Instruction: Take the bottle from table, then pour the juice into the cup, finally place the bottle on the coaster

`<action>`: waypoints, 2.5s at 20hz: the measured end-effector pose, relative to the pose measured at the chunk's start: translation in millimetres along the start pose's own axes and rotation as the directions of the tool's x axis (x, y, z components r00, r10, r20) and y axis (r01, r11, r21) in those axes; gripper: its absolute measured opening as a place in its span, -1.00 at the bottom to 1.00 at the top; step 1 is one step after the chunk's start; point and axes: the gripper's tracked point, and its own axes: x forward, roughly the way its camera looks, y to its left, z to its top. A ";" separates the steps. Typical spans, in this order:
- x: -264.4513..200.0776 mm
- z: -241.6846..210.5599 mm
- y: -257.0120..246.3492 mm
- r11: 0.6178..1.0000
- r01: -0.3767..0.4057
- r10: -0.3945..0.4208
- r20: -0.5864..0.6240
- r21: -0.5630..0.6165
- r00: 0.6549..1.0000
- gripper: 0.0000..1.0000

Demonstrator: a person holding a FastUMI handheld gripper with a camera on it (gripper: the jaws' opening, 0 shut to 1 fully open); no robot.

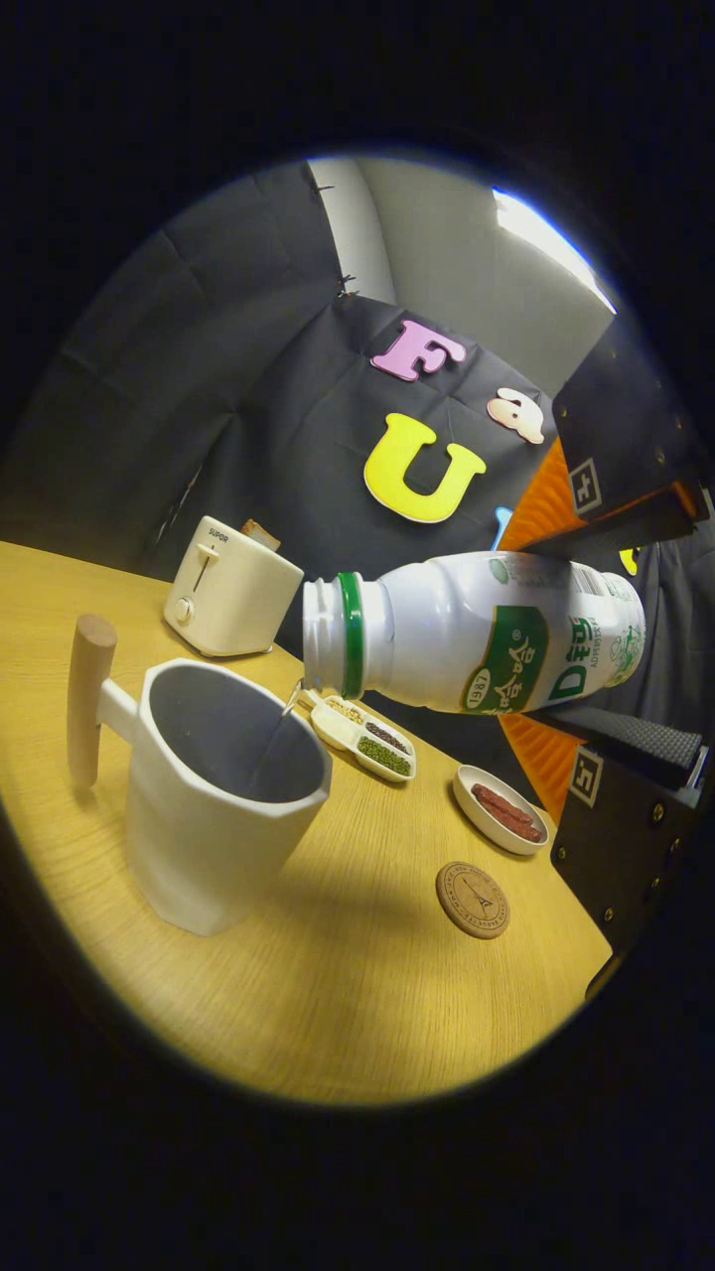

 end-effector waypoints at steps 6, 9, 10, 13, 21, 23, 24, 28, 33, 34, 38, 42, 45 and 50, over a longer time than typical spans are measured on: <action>-1.5 2.4 -5.7 0.998 0.031 -0.031 0.002 -0.048 1.000 0.39; -1.9 4.3 -5.2 0.999 0.028 -0.027 0.008 -0.043 1.000 0.39; -1.9 3.4 -4.1 0.999 0.024 -0.024 0.009 -0.037 1.000 0.39; -2.8 4.6 -3.6 0.999 0.022 -0.021 0.014 -0.030 1.000 0.39; 0.4 10.5 27.9 0.973 -0.118 0.108 0.056 0.200 0.993 0.39; 0.7 12.0 37.2 0.938 -0.166 0.148 0.083 0.305 0.986 0.39; 3.6 13.5 41.7 0.912 -0.191 0.165 0.101 0.362 0.981 0.40; 7.8 7.8 44.4 0.799 -0.225 0.178 0.137 0.557 0.974 0.40; 6.2 3.0 47.3 0.516 -0.278 0.173 0.220 0.810 0.960 0.40; 5.5 0.3 47.4 0.447 -0.283 0.163 0.234 0.848 0.959 0.40; 4.7 -8.0 51.3 0.197 -0.309 0.141 0.285 0.930 0.948 0.40; 5.3 -27.8 47.8 0.001 -0.291 0.082 0.290 0.957 0.954 0.40; 5.2 -39.1 44.3 -0.140 -0.282 0.034 0.289 0.949 0.957 0.40; 11.8 -59.5 48.2 -0.298 -0.252 -0.021 0.257 0.921 0.966 0.39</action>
